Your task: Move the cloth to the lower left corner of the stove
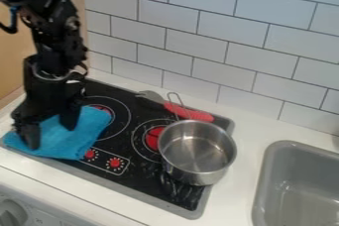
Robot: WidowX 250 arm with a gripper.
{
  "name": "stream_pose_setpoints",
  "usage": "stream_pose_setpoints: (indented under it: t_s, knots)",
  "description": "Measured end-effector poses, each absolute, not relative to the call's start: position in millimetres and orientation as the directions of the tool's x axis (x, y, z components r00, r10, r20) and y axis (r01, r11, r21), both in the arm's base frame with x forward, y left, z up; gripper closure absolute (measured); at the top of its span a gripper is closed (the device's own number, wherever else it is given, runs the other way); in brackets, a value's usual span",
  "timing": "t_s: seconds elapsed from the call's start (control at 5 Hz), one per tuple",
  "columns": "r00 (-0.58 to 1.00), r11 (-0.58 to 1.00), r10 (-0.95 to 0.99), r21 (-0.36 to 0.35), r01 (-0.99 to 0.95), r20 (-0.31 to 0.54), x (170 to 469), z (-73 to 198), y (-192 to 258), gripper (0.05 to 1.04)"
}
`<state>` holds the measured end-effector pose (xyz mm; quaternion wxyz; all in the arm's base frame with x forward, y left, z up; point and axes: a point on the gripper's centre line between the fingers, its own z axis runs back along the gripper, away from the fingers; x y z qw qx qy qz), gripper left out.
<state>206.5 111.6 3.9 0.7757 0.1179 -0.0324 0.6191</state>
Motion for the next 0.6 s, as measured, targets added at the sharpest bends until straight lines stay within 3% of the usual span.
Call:
stream_pose_setpoints:
  t_s: [0.6]
  knots:
    - [0.181, 0.155, 0.966, 0.146, -0.977, 0.184, 190, 5, 145, 0.085]
